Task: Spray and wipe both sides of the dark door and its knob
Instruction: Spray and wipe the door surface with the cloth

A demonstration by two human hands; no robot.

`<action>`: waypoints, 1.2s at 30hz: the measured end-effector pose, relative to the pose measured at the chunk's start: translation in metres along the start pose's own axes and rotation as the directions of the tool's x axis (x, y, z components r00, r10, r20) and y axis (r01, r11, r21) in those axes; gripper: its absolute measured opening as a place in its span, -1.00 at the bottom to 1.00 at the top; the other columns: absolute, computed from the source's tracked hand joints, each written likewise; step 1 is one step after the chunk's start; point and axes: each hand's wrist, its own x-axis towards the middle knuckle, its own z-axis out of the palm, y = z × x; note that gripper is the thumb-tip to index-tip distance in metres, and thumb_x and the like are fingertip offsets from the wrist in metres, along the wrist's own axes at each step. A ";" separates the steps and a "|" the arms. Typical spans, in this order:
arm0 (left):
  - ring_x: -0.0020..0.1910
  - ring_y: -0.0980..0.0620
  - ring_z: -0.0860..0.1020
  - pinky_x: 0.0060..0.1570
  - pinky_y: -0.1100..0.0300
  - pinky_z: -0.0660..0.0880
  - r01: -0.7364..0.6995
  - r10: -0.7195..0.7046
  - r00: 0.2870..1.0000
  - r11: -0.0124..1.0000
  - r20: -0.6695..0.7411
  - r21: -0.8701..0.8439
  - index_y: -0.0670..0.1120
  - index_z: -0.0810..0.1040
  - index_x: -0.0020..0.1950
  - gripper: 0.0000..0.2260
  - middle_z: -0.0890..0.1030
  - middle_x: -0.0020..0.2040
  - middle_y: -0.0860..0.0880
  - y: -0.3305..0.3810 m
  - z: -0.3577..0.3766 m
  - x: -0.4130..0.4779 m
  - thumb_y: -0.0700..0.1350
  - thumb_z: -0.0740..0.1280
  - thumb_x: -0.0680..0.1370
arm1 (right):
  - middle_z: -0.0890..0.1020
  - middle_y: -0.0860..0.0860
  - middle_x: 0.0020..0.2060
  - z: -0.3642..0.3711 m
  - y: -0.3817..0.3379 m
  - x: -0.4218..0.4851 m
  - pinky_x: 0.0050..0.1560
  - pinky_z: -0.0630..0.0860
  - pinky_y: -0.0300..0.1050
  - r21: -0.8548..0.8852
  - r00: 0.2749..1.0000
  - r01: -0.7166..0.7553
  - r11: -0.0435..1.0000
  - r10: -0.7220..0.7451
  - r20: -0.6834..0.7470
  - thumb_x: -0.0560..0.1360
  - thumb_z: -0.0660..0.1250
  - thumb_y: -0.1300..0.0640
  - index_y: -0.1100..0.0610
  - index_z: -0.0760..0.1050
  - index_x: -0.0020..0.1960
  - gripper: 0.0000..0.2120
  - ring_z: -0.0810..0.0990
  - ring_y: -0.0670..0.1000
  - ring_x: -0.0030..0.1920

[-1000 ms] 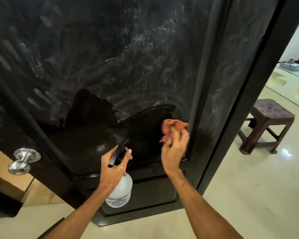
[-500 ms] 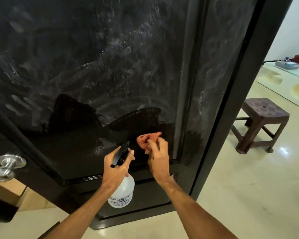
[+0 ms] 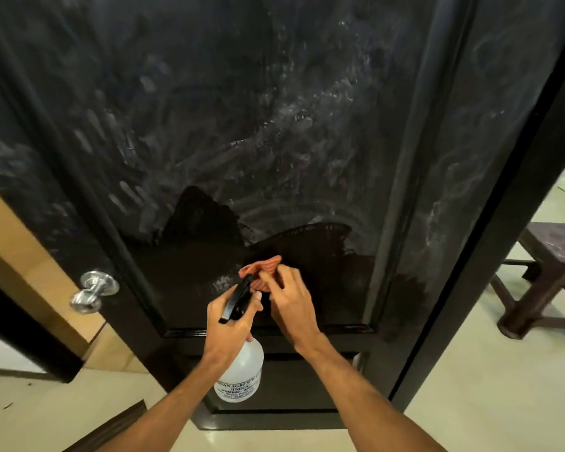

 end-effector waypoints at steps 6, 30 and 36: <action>-0.56 0.03 0.48 -0.55 0.17 0.46 -0.044 0.043 0.997 0.999 -0.068 -0.024 -0.18 0.64 0.00 -0.95 0.68 -0.21 -0.13 0.005 -0.040 0.006 -0.20 0.43 0.63 | 0.48 0.15 0.23 -0.027 0.014 0.008 0.10 0.59 -0.04 0.034 0.975 -0.097 0.995 0.102 -0.196 0.50 0.35 0.36 0.16 0.58 0.36 -0.56 0.53 0.17 0.14; -0.54 0.02 0.55 -0.56 0.21 0.47 -0.025 -0.013 0.920 0.996 -0.391 -0.091 -0.18 0.63 -0.04 -0.86 0.69 -0.24 -0.11 0.008 -0.219 0.012 -0.12 0.45 0.63 | 0.50 0.22 0.34 0.020 -0.194 0.149 0.20 0.60 0.05 -0.092 0.876 0.481 0.872 -0.472 0.101 0.38 0.48 0.43 0.17 0.56 0.40 -0.40 0.53 0.19 0.25; -0.48 -0.02 0.58 -0.57 0.20 0.46 0.010 -0.044 0.893 0.997 -0.447 -0.079 -0.05 0.64 -0.03 -0.95 0.67 -0.23 -0.16 -0.005 -0.245 0.013 -0.14 0.44 0.64 | 0.37 0.18 0.52 0.047 -0.218 0.164 0.15 0.60 0.03 -0.092 0.805 0.584 0.807 -0.560 0.199 0.44 0.39 0.42 0.17 0.52 0.42 -0.44 0.51 0.16 0.21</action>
